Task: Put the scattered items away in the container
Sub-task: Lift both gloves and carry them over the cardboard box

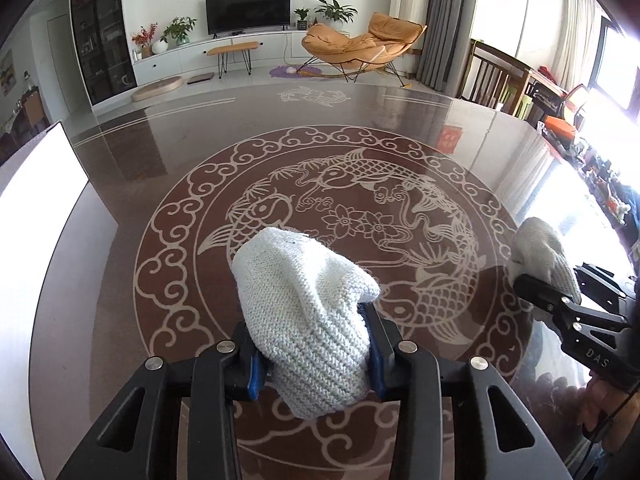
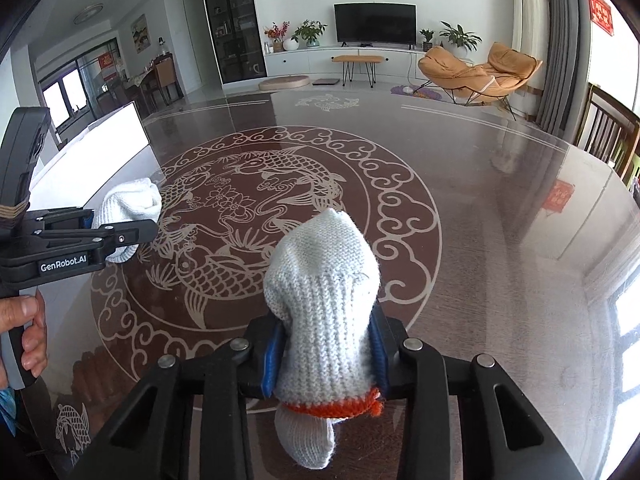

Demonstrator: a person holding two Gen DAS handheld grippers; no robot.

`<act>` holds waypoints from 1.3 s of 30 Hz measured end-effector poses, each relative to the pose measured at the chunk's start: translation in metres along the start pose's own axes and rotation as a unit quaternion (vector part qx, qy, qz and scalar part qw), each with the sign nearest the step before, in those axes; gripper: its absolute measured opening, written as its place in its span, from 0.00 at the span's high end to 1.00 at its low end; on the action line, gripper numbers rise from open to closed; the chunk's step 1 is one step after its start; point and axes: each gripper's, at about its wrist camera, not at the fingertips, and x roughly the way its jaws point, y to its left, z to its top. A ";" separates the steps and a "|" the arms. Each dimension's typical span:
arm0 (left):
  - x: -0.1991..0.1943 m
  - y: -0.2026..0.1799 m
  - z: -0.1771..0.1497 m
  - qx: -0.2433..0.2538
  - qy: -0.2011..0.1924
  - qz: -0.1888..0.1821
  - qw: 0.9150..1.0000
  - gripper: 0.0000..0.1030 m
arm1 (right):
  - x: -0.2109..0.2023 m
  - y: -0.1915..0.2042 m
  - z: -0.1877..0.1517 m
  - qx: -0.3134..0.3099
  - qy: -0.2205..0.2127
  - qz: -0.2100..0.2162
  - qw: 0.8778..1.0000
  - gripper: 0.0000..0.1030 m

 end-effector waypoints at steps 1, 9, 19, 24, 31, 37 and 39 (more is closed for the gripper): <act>-0.013 -0.002 -0.005 -0.002 -0.004 -0.014 1.000 0.62 | -0.004 -0.003 -0.005 0.014 0.002 0.014 1.000 0.65; -0.082 -0.013 -0.057 -0.020 -0.002 -0.082 0.996 0.62 | -0.053 0.014 -0.039 0.067 0.009 0.086 0.994 0.65; -0.169 0.070 -0.097 -0.109 -0.032 -0.089 0.989 0.62 | -0.060 0.145 -0.026 -0.044 0.061 0.168 0.983 0.65; -0.226 0.180 -0.079 -0.129 -0.072 0.010 0.989 0.62 | -0.054 0.256 0.036 -0.131 0.050 0.235 0.962 0.65; -0.235 0.359 -0.062 -0.209 -0.062 0.112 0.970 0.62 | -0.030 0.439 0.137 -0.241 0.012 0.292 0.925 0.65; -0.178 0.442 -0.049 -0.240 -0.010 0.127 0.963 0.61 | 0.062 0.537 0.186 -0.267 0.068 0.258 0.926 0.65; -0.155 0.459 -0.050 -0.254 0.009 0.127 0.959 0.59 | 0.096 0.550 0.189 -0.258 0.102 0.253 0.927 0.64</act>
